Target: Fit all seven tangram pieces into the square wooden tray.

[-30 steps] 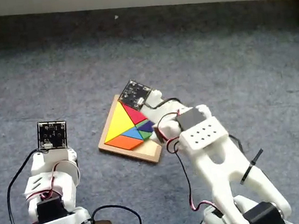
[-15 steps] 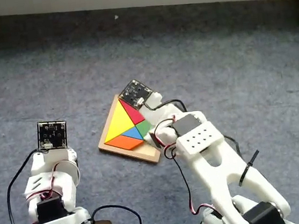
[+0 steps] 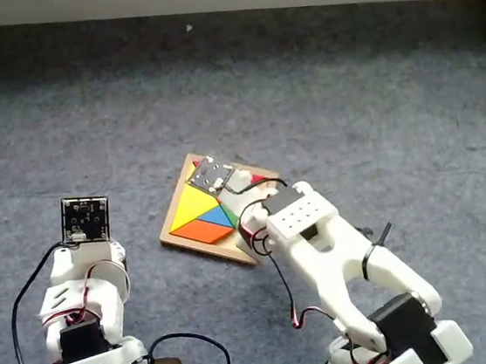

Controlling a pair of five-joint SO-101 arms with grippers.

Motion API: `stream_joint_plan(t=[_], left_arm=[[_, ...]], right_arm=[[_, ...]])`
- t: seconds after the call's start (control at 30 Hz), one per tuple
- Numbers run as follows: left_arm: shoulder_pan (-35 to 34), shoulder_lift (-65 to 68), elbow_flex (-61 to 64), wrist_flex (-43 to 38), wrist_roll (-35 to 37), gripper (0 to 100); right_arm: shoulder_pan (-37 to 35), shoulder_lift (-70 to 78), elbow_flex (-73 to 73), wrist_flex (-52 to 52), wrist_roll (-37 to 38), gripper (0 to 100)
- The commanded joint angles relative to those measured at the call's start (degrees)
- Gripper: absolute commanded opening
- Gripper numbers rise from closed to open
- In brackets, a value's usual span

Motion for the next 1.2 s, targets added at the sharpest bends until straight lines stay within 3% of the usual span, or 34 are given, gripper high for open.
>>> stream_joint_plan(t=[0.0, 0.2, 0.3, 0.5, 0.73, 1.03, 1.17], left_arm=[[-0.4, -0.8, -0.5, 0.1, -1.9, 5], [-0.3, -0.8, -0.5, 0.1, -2.5, 5], [-0.2, -0.8, -0.5, 0.1, -2.5, 5], [1.2, -0.8, -0.4, 0.9, -2.8, 5], [1.2, -0.8, -0.4, 1.0, -2.8, 5], [1.2, -0.8, -0.4, 1.0, -2.8, 5], [1.2, -0.8, -0.4, 1.0, -2.8, 5]], right_arm=[[2.2, -1.4, -0.4, -0.7, 0.6, 28.5], [2.3, -9.8, 0.6, 0.6, 1.1, 28.5], [3.1, -10.3, 3.6, 0.0, 4.9, 28.5], [5.0, -10.3, 11.8, -11.6, 7.5, 28.5], [6.2, -10.2, 12.7, -13.7, 9.9, 24.1], [6.7, 1.4, 9.7, -14.1, 10.0, 22.5], [6.9, 1.6, 6.4, -14.1, 9.8, 15.9]])
